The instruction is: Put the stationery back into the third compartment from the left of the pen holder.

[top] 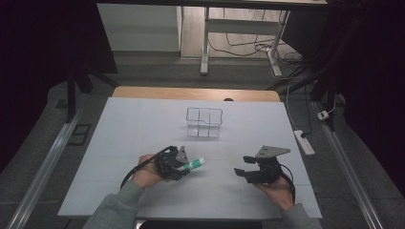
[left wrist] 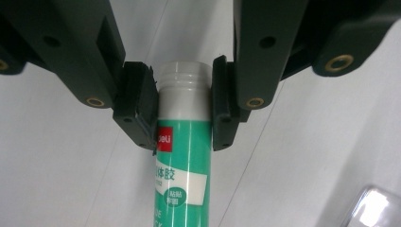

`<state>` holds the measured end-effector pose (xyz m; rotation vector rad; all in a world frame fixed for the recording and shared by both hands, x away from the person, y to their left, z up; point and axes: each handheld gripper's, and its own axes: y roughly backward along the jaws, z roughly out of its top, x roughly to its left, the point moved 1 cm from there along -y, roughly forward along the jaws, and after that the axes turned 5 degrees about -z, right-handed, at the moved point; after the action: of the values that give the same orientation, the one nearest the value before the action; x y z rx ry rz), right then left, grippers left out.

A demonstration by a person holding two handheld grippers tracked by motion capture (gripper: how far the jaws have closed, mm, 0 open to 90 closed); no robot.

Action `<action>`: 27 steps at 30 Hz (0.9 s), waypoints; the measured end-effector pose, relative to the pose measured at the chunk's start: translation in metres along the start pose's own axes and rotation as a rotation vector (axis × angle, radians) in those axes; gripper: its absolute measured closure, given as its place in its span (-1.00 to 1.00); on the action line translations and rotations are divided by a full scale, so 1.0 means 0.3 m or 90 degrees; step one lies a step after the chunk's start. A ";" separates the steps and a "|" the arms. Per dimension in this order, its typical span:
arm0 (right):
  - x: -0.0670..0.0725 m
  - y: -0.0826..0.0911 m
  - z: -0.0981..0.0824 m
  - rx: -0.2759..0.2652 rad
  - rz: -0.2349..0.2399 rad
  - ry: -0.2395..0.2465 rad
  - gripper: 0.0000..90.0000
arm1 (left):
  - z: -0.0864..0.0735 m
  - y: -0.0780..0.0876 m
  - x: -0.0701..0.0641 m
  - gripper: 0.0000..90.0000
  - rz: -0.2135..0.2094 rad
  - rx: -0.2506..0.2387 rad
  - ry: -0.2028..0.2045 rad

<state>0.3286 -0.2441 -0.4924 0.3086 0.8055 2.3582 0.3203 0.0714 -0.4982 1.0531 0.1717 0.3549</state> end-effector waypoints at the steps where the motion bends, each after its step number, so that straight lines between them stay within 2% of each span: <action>1: 0.005 -0.003 0.002 0.003 0.000 0.006 -0.21 | 0.007 -0.002 -0.001 0.44 -0.002 -0.002 0.000; 5: 0.025 -0.013 0.010 0.011 -0.004 0.023 -0.22 | 0.026 -0.008 -0.007 0.44 -0.012 -0.005 -0.005; 11: 0.050 -0.028 0.025 0.013 0.007 0.045 -0.22 | 0.039 -0.029 -0.002 0.44 -0.020 0.005 0.006; 16: 0.075 -0.048 0.050 0.004 0.040 0.038 -0.22 | 0.052 -0.048 -0.004 0.44 -0.044 0.003 0.011; 22: 0.114 -0.084 0.082 0.011 0.053 0.066 -0.23 | 0.066 -0.076 -0.009 0.44 -0.056 0.016 0.010; 27: 0.141 -0.113 0.100 0.015 0.067 0.084 -0.22 | 0.076 -0.087 -0.002 0.44 -0.080 0.017 0.021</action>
<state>0.3238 -0.1823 -0.4890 0.2115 0.8990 2.4906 0.3319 0.0409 -0.5098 1.0576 0.2716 0.2569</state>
